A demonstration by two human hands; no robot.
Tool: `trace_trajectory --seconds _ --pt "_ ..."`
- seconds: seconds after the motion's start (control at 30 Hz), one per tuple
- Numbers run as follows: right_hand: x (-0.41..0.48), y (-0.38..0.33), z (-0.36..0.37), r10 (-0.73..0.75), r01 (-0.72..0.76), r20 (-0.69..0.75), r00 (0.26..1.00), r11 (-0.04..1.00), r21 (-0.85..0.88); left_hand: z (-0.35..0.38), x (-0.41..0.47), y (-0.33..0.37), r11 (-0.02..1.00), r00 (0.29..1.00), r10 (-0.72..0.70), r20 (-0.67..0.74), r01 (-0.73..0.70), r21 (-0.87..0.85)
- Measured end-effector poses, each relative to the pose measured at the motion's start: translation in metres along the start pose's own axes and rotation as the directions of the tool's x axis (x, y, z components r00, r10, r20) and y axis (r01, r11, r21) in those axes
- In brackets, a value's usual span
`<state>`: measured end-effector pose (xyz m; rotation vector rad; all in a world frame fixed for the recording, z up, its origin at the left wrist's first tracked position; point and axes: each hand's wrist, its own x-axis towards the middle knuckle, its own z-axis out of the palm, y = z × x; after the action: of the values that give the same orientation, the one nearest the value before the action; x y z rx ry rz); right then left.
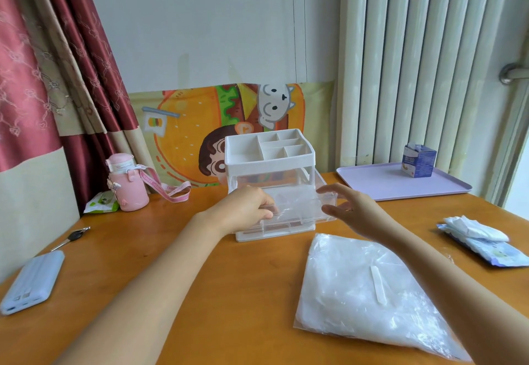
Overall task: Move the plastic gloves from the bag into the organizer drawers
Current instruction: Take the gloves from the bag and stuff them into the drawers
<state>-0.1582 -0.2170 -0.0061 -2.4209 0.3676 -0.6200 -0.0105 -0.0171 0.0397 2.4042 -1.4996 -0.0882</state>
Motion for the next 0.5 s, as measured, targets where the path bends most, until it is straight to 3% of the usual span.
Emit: trace_trajectory --seconds 0.1,0.23,0.37,0.5 --pt "0.004 0.002 -0.005 0.011 -0.013 0.059 0.998 0.999 0.044 -0.001 0.005 -0.001 1.000 1.000 -0.007 0.006 0.006 0.003" --pt "0.021 0.010 -0.017 0.138 -0.155 0.071 0.988 0.869 0.470 0.000 0.009 -0.003 1.000 0.999 -0.022 -0.029 0.023 0.016" --pt "0.060 0.031 -0.017 0.280 -0.282 0.080 0.957 0.817 0.502 0.000 0.015 -0.002 0.999 0.998 -0.014 -0.064 0.016 0.033" --pt "0.090 0.029 -0.009 0.255 -0.307 0.171 0.952 0.787 0.535 0.001 0.022 -0.001 0.998 0.998 -0.012 -0.055 0.015 0.053"
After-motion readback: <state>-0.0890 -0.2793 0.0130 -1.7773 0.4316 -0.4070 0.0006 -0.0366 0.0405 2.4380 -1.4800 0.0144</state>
